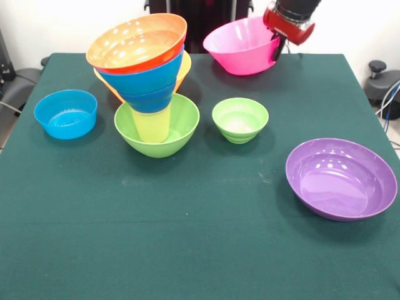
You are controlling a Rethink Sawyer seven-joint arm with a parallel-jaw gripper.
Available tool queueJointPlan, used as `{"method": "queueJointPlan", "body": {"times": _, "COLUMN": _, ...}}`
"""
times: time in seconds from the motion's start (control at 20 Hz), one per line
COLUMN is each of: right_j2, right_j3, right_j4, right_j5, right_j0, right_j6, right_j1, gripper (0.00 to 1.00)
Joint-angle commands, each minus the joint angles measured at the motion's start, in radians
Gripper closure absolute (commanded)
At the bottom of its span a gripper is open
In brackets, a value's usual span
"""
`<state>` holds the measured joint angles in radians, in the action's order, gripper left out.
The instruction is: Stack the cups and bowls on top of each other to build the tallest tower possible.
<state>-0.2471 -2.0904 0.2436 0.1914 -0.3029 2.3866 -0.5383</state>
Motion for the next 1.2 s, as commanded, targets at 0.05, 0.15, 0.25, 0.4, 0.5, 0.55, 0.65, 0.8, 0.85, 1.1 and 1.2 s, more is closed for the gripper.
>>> {"method": "queueJointPlan", "body": {"times": 0.05, "right_j2": 0.056, "right_j3": 0.061, "right_j4": 0.038, "right_j5": 0.219, "right_j0": 0.008, "right_j6": 0.132, "right_j1": -0.127, "gripper": 1.00}}
{"method": "queueJointPlan", "body": {"times": 0.15, "right_j2": 0.040, "right_j3": 0.085, "right_j4": 0.030, "right_j5": 0.285, "right_j0": 0.005, "right_j6": 0.129, "right_j1": -0.157, "gripper": 1.00}}
{"method": "queueJointPlan", "body": {"times": 0.25, "right_j2": 0.039, "right_j3": 0.102, "right_j4": 0.020, "right_j5": 0.335, "right_j0": 0.015, "right_j6": 0.117, "right_j1": -0.183, "gripper": 1.00}}
{"method": "queueJointPlan", "body": {"times": 0.4, "right_j2": 0.011, "right_j3": 0.145, "right_j4": 0.001, "right_j5": 0.395, "right_j0": 0.003, "right_j6": 0.110, "right_j1": -0.203, "gripper": 1.00}}
{"method": "queueJointPlan", "body": {"times": 0.5, "right_j2": 0.001, "right_j3": 0.175, "right_j4": -0.011, "right_j5": 0.430, "right_j0": 0.001, "right_j6": 0.104, "right_j1": -0.209, "gripper": 1.00}}
{"method": "queueJointPlan", "body": {"times": 0.55, "right_j2": -0.004, "right_j3": 0.189, "right_j4": -0.017, "right_j5": 0.444, "right_j0": 0.000, "right_j6": 0.101, "right_j1": -0.211, "gripper": 1.00}}
{"method": "queueJointPlan", "body": {"times": 0.65, "right_j2": -0.028, "right_j3": 0.223, "right_j4": -0.036, "right_j5": 0.474, "right_j0": -0.011, "right_j6": 0.098, "right_j1": -0.213, "gripper": 1.00}}
{"method": "queueJointPlan", "body": {"times": 0.8, "right_j2": -0.048, "right_j3": 0.268, "right_j4": -0.057, "right_j5": 0.531, "right_j0": -0.015, "right_j6": 0.085, "right_j1": -0.225, "gripper": 1.00}}
{"method": "queueJointPlan", "body": {"times": 0.85, "right_j2": -0.057, "right_j3": 0.281, "right_j4": -0.063, "right_j5": 0.548, "right_j0": -0.021, "right_j6": 0.085, "right_j1": -0.229, "gripper": 1.00}}
{"method": "queueJointPlan", "body": {"times": 1.1, "right_j2": -0.110, "right_j3": 0.361, "right_j4": -0.102, "right_j5": 0.668, "right_j0": -0.047, "right_j6": 0.080, "right_j1": -0.254, "gripper": 1.00}}
{"method": "queueJointPlan", "body": {"times": 1.2, "right_j2": -0.125, "right_j3": 0.385, "right_j4": -0.118, "right_j5": 0.701, "right_j0": -0.048, "right_j6": 0.068, "right_j1": -0.263, "gripper": 1.00}}
